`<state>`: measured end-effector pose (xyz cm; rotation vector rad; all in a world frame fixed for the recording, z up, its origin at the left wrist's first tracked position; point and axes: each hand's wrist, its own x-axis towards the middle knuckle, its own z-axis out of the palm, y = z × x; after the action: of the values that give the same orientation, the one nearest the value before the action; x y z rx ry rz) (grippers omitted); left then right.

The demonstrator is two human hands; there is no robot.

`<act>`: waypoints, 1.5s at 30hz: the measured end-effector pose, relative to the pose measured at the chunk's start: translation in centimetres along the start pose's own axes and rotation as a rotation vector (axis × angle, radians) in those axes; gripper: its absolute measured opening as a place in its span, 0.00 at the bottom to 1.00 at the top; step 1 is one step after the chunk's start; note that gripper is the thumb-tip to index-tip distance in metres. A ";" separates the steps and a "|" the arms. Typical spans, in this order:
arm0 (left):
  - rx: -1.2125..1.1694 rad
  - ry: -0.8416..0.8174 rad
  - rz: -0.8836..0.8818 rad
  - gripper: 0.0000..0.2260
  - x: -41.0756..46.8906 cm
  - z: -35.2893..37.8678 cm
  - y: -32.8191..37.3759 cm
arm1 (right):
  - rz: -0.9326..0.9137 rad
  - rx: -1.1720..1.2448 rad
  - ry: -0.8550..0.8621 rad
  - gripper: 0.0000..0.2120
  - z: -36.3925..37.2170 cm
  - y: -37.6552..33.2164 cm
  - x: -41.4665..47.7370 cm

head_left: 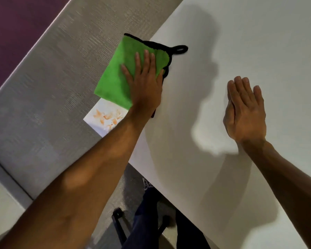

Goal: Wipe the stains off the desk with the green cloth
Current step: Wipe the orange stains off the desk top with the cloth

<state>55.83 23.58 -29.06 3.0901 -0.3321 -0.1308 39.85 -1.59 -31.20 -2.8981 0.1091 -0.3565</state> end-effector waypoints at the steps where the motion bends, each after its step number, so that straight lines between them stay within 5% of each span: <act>1: 0.004 -0.011 -0.012 0.26 0.7 0.0 0.1 | -0.009 0.003 0.008 0.25 0.2 0.1 0.0; 6: -0.036 -0.060 0.099 0.25 0.0 0.0 -1.3 | -0.017 0.010 0.012 0.25 0.6 -0.1 -0.1; 12: -0.298 0.075 0.406 0.21 -5.8 -0.8 -4.8 | -0.003 0.007 -0.019 0.24 0.4 -0.4 -0.1; 23: -0.375 0.183 0.583 0.18 -21.5 1.8 -5.1 | -0.014 0.015 -0.010 0.24 0.0 -0.7 -0.3; 33: -0.105 0.105 0.219 0.25 -17.1 2.0 -5.5 | -0.009 0.020 -0.011 0.25 0.1 -0.5 -0.2; 45: 0.000 0.042 0.006 0.26 -6.8 0.8 -6.5 | -0.016 0.020 -0.021 0.25 0.1 -0.5 -0.1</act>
<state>50.50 31.38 -29.56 3.0862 -0.3399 -0.0658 39.84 -1.05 -31.24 -2.8833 0.0785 -0.3286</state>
